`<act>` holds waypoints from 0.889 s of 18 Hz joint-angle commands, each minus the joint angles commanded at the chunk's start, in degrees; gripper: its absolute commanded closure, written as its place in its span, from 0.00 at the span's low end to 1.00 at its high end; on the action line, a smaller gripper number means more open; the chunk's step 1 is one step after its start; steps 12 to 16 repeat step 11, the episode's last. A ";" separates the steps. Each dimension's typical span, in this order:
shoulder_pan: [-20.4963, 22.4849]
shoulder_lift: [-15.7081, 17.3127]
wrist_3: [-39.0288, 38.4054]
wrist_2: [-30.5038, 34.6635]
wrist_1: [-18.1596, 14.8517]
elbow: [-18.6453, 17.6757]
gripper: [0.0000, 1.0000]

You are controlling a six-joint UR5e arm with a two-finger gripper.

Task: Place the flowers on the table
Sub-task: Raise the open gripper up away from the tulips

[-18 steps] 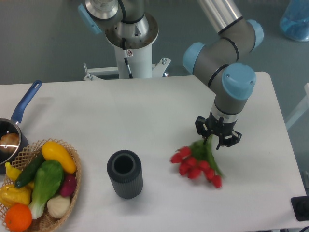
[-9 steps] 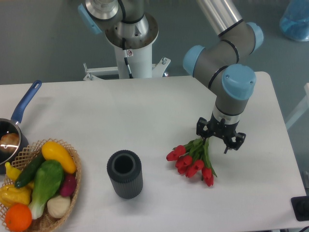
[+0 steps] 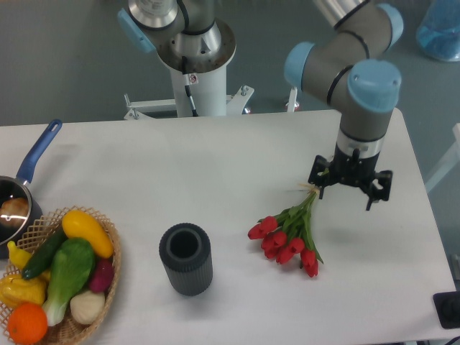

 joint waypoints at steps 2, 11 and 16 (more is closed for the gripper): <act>0.61 0.27 0.70 -0.09 0.00 0.09 0.00; 0.79 0.71 1.85 -0.44 0.18 0.61 0.00; 0.79 0.71 1.85 -0.44 0.18 0.61 0.00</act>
